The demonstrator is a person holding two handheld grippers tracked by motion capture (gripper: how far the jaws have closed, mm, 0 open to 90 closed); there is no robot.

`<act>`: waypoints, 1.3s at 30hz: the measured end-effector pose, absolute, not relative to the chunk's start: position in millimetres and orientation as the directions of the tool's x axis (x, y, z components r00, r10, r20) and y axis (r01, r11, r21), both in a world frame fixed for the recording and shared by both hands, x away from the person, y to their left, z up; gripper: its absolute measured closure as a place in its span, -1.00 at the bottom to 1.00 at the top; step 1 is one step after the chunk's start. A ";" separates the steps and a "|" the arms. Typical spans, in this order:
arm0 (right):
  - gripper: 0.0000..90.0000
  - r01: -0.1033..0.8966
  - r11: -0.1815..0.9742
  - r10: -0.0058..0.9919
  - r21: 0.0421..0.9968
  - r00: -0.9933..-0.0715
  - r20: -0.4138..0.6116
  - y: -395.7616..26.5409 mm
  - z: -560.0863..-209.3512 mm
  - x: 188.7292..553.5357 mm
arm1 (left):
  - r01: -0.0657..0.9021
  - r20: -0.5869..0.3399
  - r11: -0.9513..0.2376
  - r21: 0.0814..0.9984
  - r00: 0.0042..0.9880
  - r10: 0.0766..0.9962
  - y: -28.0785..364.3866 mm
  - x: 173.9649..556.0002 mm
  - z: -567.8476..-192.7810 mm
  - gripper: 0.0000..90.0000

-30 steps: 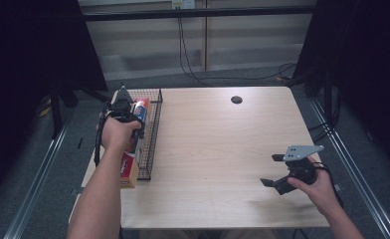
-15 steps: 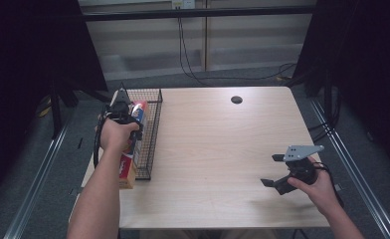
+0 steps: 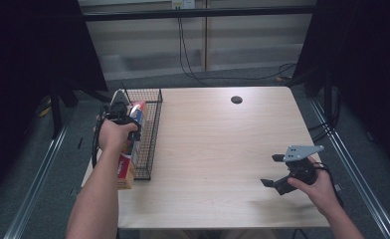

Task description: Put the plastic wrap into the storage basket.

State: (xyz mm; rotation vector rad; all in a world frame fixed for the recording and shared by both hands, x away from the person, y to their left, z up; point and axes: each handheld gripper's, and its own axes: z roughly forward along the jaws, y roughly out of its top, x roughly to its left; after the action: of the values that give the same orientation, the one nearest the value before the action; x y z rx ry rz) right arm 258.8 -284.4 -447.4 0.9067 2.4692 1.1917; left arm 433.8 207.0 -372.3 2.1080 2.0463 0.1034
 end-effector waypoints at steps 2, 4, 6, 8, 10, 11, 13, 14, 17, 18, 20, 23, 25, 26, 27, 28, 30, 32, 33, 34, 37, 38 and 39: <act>-0.91 0.423 0.472 0.632 0.773 -0.774 0.038 -284.3 -447.5 258.8 | 0.982 -0.091 -0.022 0.188 0.040 0.995 207.1 433.7 -373.5 -0.05; -0.91 0.423 0.473 0.631 0.773 -0.775 0.038 -284.2 -447.7 258.9 | 0.982 -0.091 -0.021 0.188 0.039 0.995 207.4 433.7 -373.9 -0.05; -0.91 0.423 0.474 0.630 0.772 -0.776 0.038 -283.8 -447.9 258.9 | 0.983 -0.095 -0.024 0.184 0.042 0.995 207.4 433.6 -374.2 -0.05; -0.91 0.425 0.477 0.629 0.770 -0.776 0.039 -283.6 -447.9 258.6 | 0.982 -0.094 -0.021 0.189 0.040 0.995 207.5 433.8 -375.1 -0.05; -0.91 0.424 0.477 0.629 0.770 -0.777 0.039 -283.6 -447.7 258.4 | 0.983 -0.092 -0.021 0.185 0.039 0.995 207.7 434.0 -375.3 -0.05; -0.91 0.424 0.476 0.630 0.770 -0.776 0.037 -283.6 -447.7 258.5 | 0.983 -0.091 -0.023 0.184 0.041 0.995 208.0 434.0 -376.1 -0.05; -0.91 0.422 0.474 0.630 0.773 -0.776 0.038 -283.9 -447.6 258.7 | 0.983 -0.095 -0.021 0.180 0.038 0.995 208.4 434.2 -377.2 -0.05; -0.91 0.422 0.473 0.630 0.773 -0.776 0.038 -283.9 -447.5 258.6 | 0.984 -0.097 -0.022 0.175 0.040 0.994 208.7 434.3 -377.3 -0.05; -0.91 0.423 0.476 0.629 0.771 -0.777 0.038 -283.8 -447.9 258.6 | 0.984 -0.098 -0.018 0.176 0.036 0.995 209.7 434.5 -378.2 -0.05; -0.91 0.425 0.477 0.630 0.769 -0.776 0.038 -283.7 -447.9 258.5 | 0.984 -0.098 -0.019 0.175 0.037 0.995 209.9 434.6 -378.4 -0.05; -0.91 0.425 0.477 0.629 0.769 -0.776 0.039 -283.7 -447.9 258.5 | 0.983 -0.099 -0.022 0.183 0.040 0.994 210.8 434.8 -379.0 -0.05; -0.91 0.423 0.475 0.629 0.772 -0.777 0.038 -283.9 -447.9 258.6 | 0.985 -0.098 -0.019 0.174 0.036 0.995 211.7 435.3 -378.6 -0.05; -0.91 0.421 0.476 0.629 0.772 -0.777 0.036 -283.8 -447.9 258.5 | 0.985 -0.094 -0.016 0.174 0.033 0.995 212.2 435.4 -379.3 -0.05; -0.91 0.422 0.475 0.629 0.772 -0.777 0.038 -283.8 -447.8 258.3 | 0.984 -0.093 -0.015 0.177 0.032 0.995 212.5 435.4 -379.7 -0.05; -0.91 0.422 0.476 0.628 0.772 -0.777 0.038 -283.8 -447.8 258.2 | 0.984 -0.096 -0.014 0.180 0.032 0.995 213.3 435.5 -380.2 -0.05; -0.91 0.422 0.476 0.628 0.772 -0.777 0.037 -283.8 -447.9 258.2 | 0.984 -0.100 -0.011 0.176 0.029 0.995 214.0 435.6 -380.0 -0.05; -0.91 0.423 0.475 0.628 0.771 -0.777 0.039 -283.8 -447.9 258.4 | 0.985 -0.100 -0.011 0.173 0.028 0.995 214.5 435.8 -380.5 -0.05; -0.91 0.422 0.475 0.628 0.772 -0.777 0.038 -283.7 -447.9 258.5 | 0.984 -0.102 -0.003 0.179 0.022 0.995 215.1 435.9 -381.1 -0.06; -0.91 0.426 0.476 0.628 0.769 -0.777 0.042 -283.7 -447.8 258.2 | 0.984 -0.104 -0.002 0.175 0.021 0.994 215.8 436.2 -380.9 -0.06; -0.91 0.425 0.477 0.626 0.769 -0.779 0.042 -283.7 -447.8 258.1 | 0.984 -0.110 0.003 0.180 0.017 0.994 216.0 436.1 -381.7 -0.06; -0.91 0.425 0.475 0.628 0.771 -0.777 0.041 -283.8 -447.6 257.8 | 0.985 -0.102 0.000 0.174 0.018 0.995 216.4 436.4 -382.6 -0.06; -0.91 0.424 0.473 0.628 0.772 -0.777 0.043 -284.0 -447.4 257.7 | 0.986 -0.106 -0.001 0.168 0.019 0.994 216.4 436.6 -382.8 -0.06; -0.91 0.424 0.473 0.628 0.772 -0.777 0.043 -284.0 -447.4 257.7 | 0.985 -0.101 -0.004 0.170 0.022 0.995 216.2 436.8 -383.5 -0.06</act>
State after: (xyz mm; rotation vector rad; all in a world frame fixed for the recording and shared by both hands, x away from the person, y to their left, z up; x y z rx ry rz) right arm 257.7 -284.0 -447.4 0.9031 2.4754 1.1936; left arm 436.8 216.2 -383.5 2.0975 2.0701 0.0706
